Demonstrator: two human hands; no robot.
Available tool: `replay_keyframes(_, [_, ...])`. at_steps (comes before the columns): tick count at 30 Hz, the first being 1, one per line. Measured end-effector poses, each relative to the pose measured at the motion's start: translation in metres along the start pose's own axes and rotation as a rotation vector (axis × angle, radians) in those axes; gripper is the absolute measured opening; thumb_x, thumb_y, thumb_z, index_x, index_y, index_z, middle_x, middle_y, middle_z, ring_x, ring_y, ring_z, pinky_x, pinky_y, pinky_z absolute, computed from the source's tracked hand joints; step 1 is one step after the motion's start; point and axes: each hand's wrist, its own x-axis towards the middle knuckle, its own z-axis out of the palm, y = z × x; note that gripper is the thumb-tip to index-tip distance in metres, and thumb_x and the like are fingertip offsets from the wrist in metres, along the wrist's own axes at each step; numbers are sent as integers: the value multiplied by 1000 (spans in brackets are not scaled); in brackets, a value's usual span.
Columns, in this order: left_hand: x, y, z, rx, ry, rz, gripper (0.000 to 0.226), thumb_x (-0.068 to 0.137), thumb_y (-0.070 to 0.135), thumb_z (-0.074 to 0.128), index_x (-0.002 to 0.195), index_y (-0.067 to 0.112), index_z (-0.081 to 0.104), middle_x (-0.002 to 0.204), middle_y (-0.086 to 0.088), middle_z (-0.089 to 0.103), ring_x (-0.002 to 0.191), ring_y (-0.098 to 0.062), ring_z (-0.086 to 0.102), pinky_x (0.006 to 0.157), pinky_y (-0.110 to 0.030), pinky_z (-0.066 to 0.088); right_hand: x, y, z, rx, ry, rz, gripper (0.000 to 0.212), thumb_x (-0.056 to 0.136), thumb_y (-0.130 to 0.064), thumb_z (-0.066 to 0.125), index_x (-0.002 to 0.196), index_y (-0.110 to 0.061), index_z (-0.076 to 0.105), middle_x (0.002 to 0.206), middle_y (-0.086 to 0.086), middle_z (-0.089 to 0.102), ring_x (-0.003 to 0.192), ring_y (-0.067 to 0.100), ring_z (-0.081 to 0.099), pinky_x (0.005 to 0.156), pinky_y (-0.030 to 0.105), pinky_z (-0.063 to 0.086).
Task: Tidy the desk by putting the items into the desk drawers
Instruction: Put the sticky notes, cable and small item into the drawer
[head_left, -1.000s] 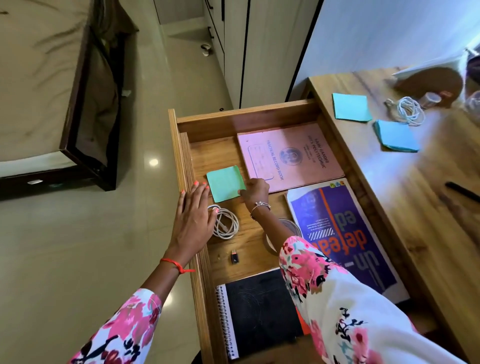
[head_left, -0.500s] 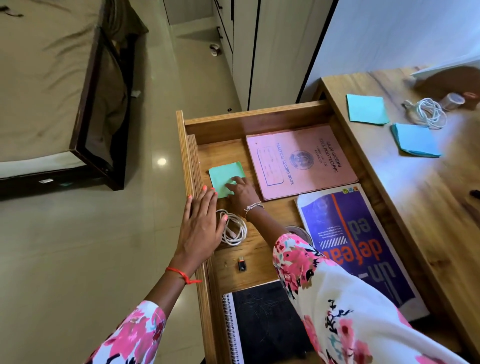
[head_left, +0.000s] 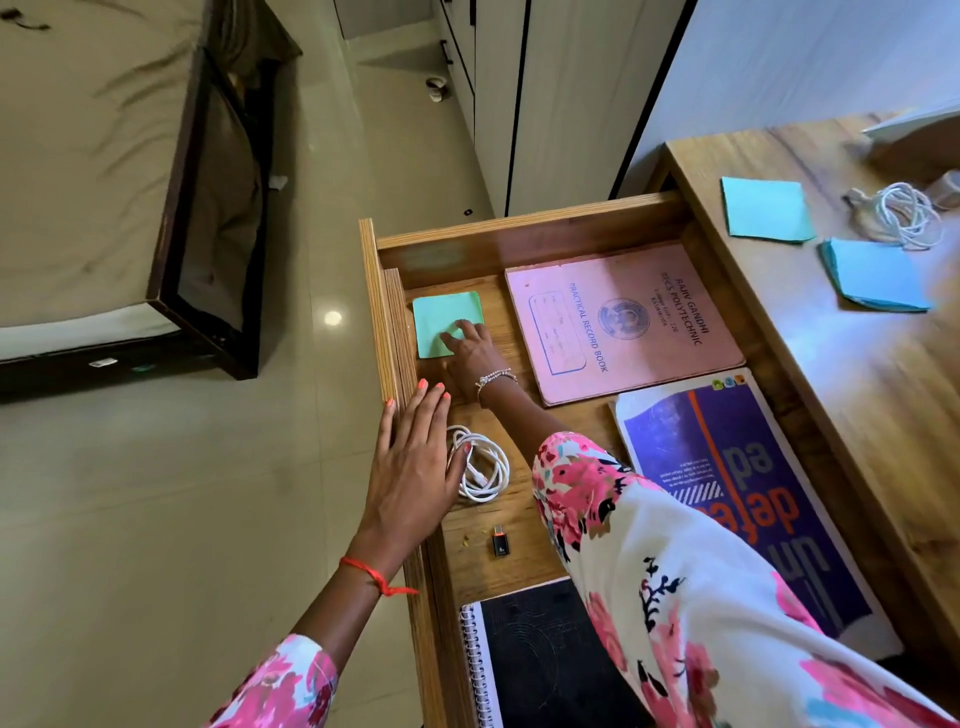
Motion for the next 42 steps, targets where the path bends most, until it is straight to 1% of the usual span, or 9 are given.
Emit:
replay_keyframes(6, [1, 0, 4, 59, -42, -14, 61, 96, 39, 38, 146, 8, 22, 155, -8, 23, 146, -20, 10, 116, -38, -4, -9, 6, -8, 158, 114, -1, 48, 94, -21, 47, 139, -12, 37, 148, 14, 28, 136, 31, 25, 114, 38, 23])
replay_keyframes(11, [15, 31, -6, -109, 2, -109, 62, 94, 32, 45, 144, 2, 24, 154, -11, 24, 146, -21, 7, 115, -36, -10, -40, 45, -50, 336, 417, 35, 37, 89, -2, 49, 124, 8, 48, 133, 29, 42, 128, 38, 37, 106, 33, 25])
replay_keyframes(15, [57, 75, -8, -269, 3, -71, 61, 93, 27, 49, 143, 0, 25, 153, -12, 23, 145, -24, 8, 117, -39, 1, -64, 100, -102, 277, 728, 111, 24, 83, 4, 48, 103, 10, 60, 110, 29, 54, 108, 42, 48, 91, 35, 38])
replay_keyframes(18, [94, 109, -6, -332, 17, 16, 59, 93, 23, 50, 142, 0, 27, 152, -14, 25, 143, -27, 15, 118, -40, 12, -74, 146, -138, 231, 855, 206, 28, 81, 2, 46, 105, 5, 61, 110, 27, 55, 108, 40, 47, 95, 33, 34])
replay_keyframes(24, [166, 181, 6, -526, -3, 101, 54, 93, 17, 52, 137, -6, 32, 145, -20, 34, 138, -28, 27, 115, -30, 18, -79, 239, -178, 110, 698, 601, 40, 91, -29, 47, 127, -14, 49, 130, 17, 48, 126, 32, 33, 101, 39, 25])
replay_keyframes(30, [220, 234, 22, -543, -87, 97, 61, 95, 25, 48, 145, 2, 23, 153, -16, 21, 144, -27, 15, 117, -36, 15, -72, 285, -195, 86, 500, 624, 51, 89, -39, 51, 135, -20, 39, 135, 22, 42, 130, 35, 27, 105, 44, 22])
replay_keyframes(33, [232, 251, 30, -493, -162, 94, 65, 96, 34, 45, 148, 10, 15, 158, -10, 10, 146, -24, 3, 117, -40, 10, -66, 292, -200, 117, 499, 611, 53, 86, -39, 56, 132, -15, 42, 137, 21, 38, 132, 35, 25, 106, 44, 21])
replay_keyframes(37, [238, 262, 36, -484, -192, 70, 67, 96, 37, 43, 149, 11, 10, 159, -8, 3, 146, -23, -1, 116, -42, 6, -57, 294, -207, 251, 531, 623, 44, 80, -32, 64, 116, -8, 56, 135, 17, 40, 131, 36, 24, 105, 45, 23])
replay_keyframes(42, [238, 265, 33, -505, -200, 47, 68, 96, 38, 42, 149, 11, 7, 159, -7, 1, 146, -22, -3, 117, -42, 5, -52, 297, -213, 464, 687, 649, 27, 84, -13, 59, 110, -4, 62, 123, 16, 56, 124, 31, 39, 101, 36, 30])
